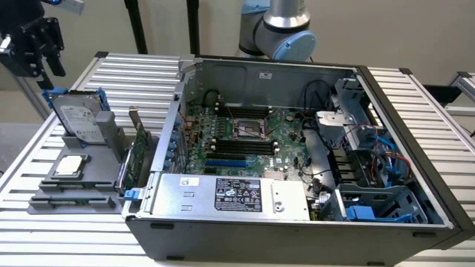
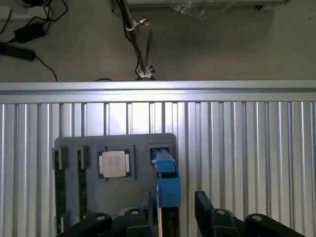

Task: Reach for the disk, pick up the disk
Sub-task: 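Pick up the disk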

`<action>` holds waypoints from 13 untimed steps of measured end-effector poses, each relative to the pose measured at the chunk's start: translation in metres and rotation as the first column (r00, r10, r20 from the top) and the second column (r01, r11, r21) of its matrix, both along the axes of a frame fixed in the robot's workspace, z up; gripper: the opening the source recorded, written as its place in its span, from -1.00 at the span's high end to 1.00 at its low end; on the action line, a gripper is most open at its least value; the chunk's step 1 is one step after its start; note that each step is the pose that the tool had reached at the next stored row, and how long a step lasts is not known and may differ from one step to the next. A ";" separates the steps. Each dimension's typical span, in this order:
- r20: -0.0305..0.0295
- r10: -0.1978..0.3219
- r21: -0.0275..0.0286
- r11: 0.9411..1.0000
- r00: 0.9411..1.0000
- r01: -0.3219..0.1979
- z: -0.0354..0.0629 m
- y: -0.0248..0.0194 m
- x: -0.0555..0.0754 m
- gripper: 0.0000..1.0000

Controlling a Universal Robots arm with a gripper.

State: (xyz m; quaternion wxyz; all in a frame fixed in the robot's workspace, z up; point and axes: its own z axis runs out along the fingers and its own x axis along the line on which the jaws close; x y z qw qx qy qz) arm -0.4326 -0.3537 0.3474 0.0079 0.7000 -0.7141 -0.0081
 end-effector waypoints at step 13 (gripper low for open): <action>0.000 0.015 0.000 1.000 1.000 -0.015 -0.0233 0.0000 0.000 -0.08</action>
